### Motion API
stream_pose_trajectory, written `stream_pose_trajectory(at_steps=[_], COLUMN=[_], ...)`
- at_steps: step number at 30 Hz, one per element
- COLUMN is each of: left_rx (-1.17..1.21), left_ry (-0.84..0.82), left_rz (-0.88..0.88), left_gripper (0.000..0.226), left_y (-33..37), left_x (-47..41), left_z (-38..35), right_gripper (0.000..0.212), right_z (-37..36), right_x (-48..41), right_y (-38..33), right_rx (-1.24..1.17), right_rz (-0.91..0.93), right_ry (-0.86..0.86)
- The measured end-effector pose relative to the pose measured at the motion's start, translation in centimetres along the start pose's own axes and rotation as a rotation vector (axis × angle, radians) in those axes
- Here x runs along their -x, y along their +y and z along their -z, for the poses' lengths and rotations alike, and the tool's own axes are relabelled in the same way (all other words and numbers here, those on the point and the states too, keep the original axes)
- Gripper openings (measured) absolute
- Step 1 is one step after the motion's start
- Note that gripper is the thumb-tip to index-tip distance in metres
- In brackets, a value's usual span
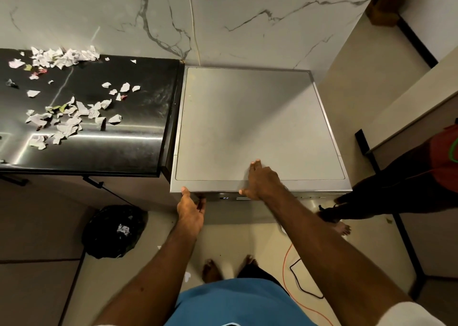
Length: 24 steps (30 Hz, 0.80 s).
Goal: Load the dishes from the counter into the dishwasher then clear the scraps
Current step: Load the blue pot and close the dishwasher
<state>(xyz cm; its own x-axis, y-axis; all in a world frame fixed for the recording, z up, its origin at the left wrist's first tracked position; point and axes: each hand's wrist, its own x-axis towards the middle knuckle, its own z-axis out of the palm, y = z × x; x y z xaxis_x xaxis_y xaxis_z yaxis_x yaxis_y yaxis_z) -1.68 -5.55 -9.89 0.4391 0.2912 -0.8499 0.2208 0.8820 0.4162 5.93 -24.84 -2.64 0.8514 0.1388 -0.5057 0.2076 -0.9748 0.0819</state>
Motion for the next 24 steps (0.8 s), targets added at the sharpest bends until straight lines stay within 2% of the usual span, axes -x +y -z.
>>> stream_pose_trajectory(at_steps=[5,11,16,24], left_rx=[-0.014,-0.014,0.001,-0.055], left_ry=[0.015,-0.026,-0.067,0.013], left_rz=[0.023,0.000,0.005,-0.003], left_gripper=[0.053,0.030,0.035,0.047], left_y=[-0.20,0.20,0.51,0.31], left_x=[0.41,0.10,0.44,0.79], left_z=[-0.44,0.10,0.48,0.06], right_gripper=[0.115,0.114,0.114,0.112], right_z=[0.10,0.07,0.17,-0.17], right_x=[0.20,0.22,0.41,0.68], right_y=[0.02,0.08,0.25,0.32], right_rx=[0.020,0.015,0.021,0.035], right_rz=[0.011,0.023,0.035,0.035], right_ry=[0.005,0.014,0.016,0.040])
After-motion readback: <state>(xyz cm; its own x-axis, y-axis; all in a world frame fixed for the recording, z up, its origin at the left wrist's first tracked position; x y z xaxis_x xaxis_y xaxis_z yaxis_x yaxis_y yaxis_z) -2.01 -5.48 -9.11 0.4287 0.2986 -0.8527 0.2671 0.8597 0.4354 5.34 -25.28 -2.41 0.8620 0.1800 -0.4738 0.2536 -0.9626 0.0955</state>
